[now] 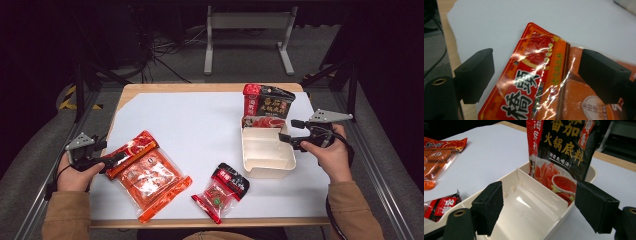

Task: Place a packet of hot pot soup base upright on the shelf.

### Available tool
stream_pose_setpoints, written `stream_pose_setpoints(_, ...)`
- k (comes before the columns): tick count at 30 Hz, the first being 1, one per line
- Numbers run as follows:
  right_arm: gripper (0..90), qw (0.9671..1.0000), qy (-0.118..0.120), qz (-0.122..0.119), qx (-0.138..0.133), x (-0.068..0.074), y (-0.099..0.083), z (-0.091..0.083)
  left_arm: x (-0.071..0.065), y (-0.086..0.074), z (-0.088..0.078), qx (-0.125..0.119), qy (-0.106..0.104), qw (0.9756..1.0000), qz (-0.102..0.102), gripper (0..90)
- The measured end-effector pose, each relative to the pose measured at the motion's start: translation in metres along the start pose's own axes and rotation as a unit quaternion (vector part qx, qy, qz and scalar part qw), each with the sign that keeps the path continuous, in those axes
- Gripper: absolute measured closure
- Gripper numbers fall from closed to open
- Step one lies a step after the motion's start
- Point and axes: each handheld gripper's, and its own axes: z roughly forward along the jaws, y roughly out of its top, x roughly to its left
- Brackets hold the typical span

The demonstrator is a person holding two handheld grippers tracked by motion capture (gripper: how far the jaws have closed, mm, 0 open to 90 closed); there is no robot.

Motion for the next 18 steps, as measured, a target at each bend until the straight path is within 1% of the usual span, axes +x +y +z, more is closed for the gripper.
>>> stream_pose_setpoints(2,23.5,1.0000,0.001,0.000,0.001,0.000,0.000,0.001,0.005,-0.004,-0.002,0.000,0.011,0.9998,-0.014,13.4)
stream_pose_setpoints(4,23.5,1.0000,0.001,-0.001,0.003,0.000,0.000,0.002,0.008,-0.007,-0.002,-0.001,0.025,0.9994,-0.022,12.4)
stream_pose_setpoints(6,23.5,1.0000,0.001,0.000,0.003,0.000,-0.001,0.002,0.011,-0.009,-0.002,0.012,0.039,0.9987,-0.031,12.2)
stream_pose_setpoints(8,23.4,1.0000,0.001,0.000,0.003,0.000,-0.001,0.002,0.014,-0.011,-0.002,0.020,0.048,0.9978,-0.041,12.2)
stream_pose_setpoints(9,23.4,1.0000,0.001,0.000,0.003,0.000,-0.001,0.002,0.016,-0.012,-0.001,0.025,0.051,0.9972,-0.048,12.2)
stream_pose_setpoints(10,23.4,1.0000,0.001,0.000,0.003,0.000,-0.001,0.002,0.016,-0.012,-0.001,0.025,0.051,0.9972,-0.048,12.3)
stream_pose_setpoints(11,23.3,1.0000,0.001,0.000,0.003,0.000,-0.001,0.002,0.017,-0.013,0.000,0.028,0.055,0.9967,-0.052,12.3)
stream_pose_setpoints(13,23.2,1.0000,0.002,0.000,0.004,0.001,-0.001,0.003,0.019,-0.015,0.001,0.041,0.051,0.9962,-0.058,12.2)
stream_pose_setpoints(15,23.1,1.0000,0.004,0.001,0.004,0.001,-0.001,0.003,0.020,-0.017,0.003,0.045,0.045,0.9959,-0.065,12.2)
stream_pose_setpoints(18,23.0,1.0000,0.004,0.000,0.004,0.001,-0.001,0.003,0.023,-0.020,0.005,0.055,0.046,0.9950,-0.069,12.1)
